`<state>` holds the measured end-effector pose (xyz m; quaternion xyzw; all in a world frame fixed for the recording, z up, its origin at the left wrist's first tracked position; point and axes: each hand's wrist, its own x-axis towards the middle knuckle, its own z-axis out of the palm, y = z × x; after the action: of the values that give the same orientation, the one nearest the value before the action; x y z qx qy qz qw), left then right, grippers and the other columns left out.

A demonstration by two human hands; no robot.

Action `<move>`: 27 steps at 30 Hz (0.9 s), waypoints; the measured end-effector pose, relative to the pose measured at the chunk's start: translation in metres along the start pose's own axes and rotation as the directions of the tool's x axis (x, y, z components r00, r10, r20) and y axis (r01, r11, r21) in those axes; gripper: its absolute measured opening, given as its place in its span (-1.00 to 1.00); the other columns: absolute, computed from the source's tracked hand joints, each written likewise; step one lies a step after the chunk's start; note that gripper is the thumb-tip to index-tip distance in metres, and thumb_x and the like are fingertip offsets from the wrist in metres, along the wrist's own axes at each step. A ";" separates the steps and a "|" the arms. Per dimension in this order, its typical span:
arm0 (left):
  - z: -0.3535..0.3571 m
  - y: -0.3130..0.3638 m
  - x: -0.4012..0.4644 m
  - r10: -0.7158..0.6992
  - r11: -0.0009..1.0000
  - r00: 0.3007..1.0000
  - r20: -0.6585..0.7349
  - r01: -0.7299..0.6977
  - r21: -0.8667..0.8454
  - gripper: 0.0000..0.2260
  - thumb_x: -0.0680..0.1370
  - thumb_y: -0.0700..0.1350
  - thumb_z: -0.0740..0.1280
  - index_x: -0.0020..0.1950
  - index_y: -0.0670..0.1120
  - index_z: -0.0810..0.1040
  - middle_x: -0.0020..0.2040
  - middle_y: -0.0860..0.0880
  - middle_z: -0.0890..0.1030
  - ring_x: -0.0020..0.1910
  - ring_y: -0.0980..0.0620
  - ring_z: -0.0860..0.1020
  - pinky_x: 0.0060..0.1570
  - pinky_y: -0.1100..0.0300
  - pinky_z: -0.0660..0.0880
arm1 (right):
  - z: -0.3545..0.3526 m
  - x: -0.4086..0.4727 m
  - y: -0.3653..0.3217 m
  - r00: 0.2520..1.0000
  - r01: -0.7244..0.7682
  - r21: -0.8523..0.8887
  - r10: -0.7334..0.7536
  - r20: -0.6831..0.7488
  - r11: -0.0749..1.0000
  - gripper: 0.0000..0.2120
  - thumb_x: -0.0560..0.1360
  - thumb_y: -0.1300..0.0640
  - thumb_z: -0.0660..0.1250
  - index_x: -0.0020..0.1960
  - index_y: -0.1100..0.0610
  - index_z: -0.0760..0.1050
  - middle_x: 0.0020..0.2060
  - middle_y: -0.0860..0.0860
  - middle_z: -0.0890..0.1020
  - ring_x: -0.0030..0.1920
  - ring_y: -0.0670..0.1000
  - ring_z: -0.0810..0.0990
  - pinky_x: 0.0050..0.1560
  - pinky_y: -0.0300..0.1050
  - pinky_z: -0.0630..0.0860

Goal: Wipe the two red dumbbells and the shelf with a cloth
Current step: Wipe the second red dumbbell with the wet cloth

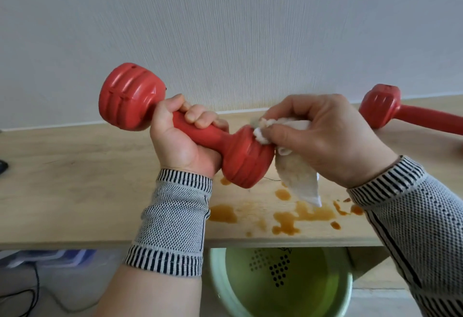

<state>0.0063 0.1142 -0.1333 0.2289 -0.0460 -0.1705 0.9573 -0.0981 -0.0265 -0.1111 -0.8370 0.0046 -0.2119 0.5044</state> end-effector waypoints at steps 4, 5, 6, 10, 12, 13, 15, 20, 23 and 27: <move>-0.004 0.002 0.001 -0.012 0.999 1.000 0.019 0.013 -0.038 -0.85 0.38 -0.07 0.25 -0.35 0.02 0.30 -0.51 0.13 0.31 -0.56 0.19 0.32 -0.41 0.32 0.36 | 0.004 0.001 0.002 1.000 -0.003 0.009 0.004 -0.019 1.000 -0.94 0.40 0.10 0.48 -0.18 0.08 0.64 -0.30 -0.04 0.69 -0.24 -0.12 0.65 -0.17 -0.20 0.59; -0.005 0.002 0.001 -0.028 0.998 0.999 0.041 0.030 -0.052 -0.86 0.36 -0.07 0.26 -0.35 0.02 0.31 -0.52 0.13 0.32 -0.56 0.19 0.33 -0.40 0.32 0.35 | 0.003 0.003 0.005 0.998 -0.037 0.000 0.037 -0.057 0.999 -0.91 0.41 0.05 0.47 -0.20 0.06 0.64 -0.35 -0.05 0.67 -0.29 -0.16 0.63 -0.22 -0.28 0.55; -0.006 0.002 0.001 -0.055 0.995 0.995 0.081 0.061 -0.076 -0.87 0.35 -0.07 0.26 -0.35 0.02 0.32 -0.52 0.12 0.34 -0.55 0.19 0.34 -0.38 0.30 0.35 | 0.002 0.004 0.009 0.993 -0.075 -0.014 0.074 -0.090 0.997 -0.89 0.40 0.01 0.47 -0.21 0.05 0.64 -0.39 -0.05 0.66 -0.32 -0.18 0.62 -0.24 -0.32 0.53; -0.012 0.005 0.003 -0.168 0.956 0.930 0.326 0.234 -0.176 -0.89 0.34 -0.14 0.33 -0.31 -0.04 0.40 -0.49 0.07 0.45 -0.51 0.14 0.44 -0.31 0.23 0.39 | -0.011 0.006 0.018 0.967 -0.165 0.167 0.193 -0.165 0.972 -0.80 0.34 -0.03 0.49 -0.21 0.11 0.64 -0.33 0.06 0.68 -0.22 -0.03 0.66 -0.06 -0.08 0.61; -0.017 0.006 0.005 -0.165 0.959 0.916 0.366 0.235 -0.156 -0.88 0.34 -0.17 0.36 -0.30 -0.07 0.42 -0.48 0.05 0.47 -0.50 0.11 0.46 -0.29 0.21 0.39 | -0.014 0.004 0.014 0.976 -0.153 0.321 0.194 -0.100 0.935 -0.80 0.31 0.02 0.53 -0.22 0.14 0.64 -0.30 0.13 0.67 -0.23 0.06 0.64 -0.06 0.05 0.60; -0.017 0.007 0.005 -0.170 0.959 0.906 0.388 0.243 -0.147 -0.88 0.34 -0.17 0.36 -0.30 -0.08 0.42 -0.48 0.04 0.48 -0.50 0.10 0.46 -0.29 0.21 0.39 | -0.014 0.003 0.011 0.983 -0.145 0.364 0.176 -0.053 0.920 -0.81 0.29 0.03 0.55 -0.24 0.14 0.63 -0.31 0.13 0.66 -0.26 0.06 0.62 -0.11 0.00 0.59; -0.017 0.006 0.005 -0.184 0.955 0.886 0.425 0.264 -0.136 -0.89 0.35 -0.19 0.36 -0.30 -0.10 0.43 -0.48 0.03 0.49 -0.50 0.07 0.47 -0.28 0.20 0.39 | -0.011 0.000 0.006 0.992 -0.123 0.331 0.115 0.043 0.935 -0.82 0.29 0.06 0.53 -0.23 0.16 0.63 -0.30 0.13 0.66 -0.28 0.05 0.61 -0.17 -0.06 0.57; -0.019 0.007 0.005 -0.210 0.965 0.874 0.439 0.257 -0.051 -0.88 0.33 -0.17 0.38 -0.32 -0.10 0.44 -0.50 0.04 0.48 -0.51 0.09 0.45 -0.31 0.21 0.39 | -0.004 0.002 0.010 0.993 -0.102 0.137 0.093 0.072 0.985 -0.91 0.36 0.15 0.48 -0.20 0.16 0.62 -0.33 0.05 0.67 -0.35 -0.07 0.61 -0.24 -0.20 0.57; -0.020 0.005 0.004 -0.201 0.968 0.889 0.412 0.244 -0.054 -0.88 0.32 -0.17 0.37 -0.33 -0.08 0.43 -0.51 0.05 0.46 -0.52 0.11 0.44 -0.33 0.22 0.40 | -0.004 0.002 0.008 0.994 -0.103 0.133 0.097 0.054 0.986 -0.90 0.36 0.14 0.50 -0.21 0.15 0.62 -0.35 0.06 0.67 -0.38 -0.09 0.60 -0.25 -0.19 0.56; -0.019 0.004 0.004 -0.182 0.969 0.927 0.328 0.226 -0.100 -0.87 0.30 -0.18 0.38 -0.33 -0.07 0.43 -0.51 0.06 0.45 -0.52 0.12 0.44 -0.33 0.22 0.42 | -0.003 0.003 0.005 0.996 -0.074 0.110 0.067 0.060 0.991 -0.91 0.37 0.13 0.49 -0.17 0.15 0.64 -0.30 0.04 0.68 -0.32 -0.09 0.62 -0.21 -0.19 0.57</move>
<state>0.0144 0.1242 -0.1489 0.1364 -0.1631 -0.3063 0.9279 -0.0954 -0.0323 -0.1130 -0.8124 0.0082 -0.1704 0.5576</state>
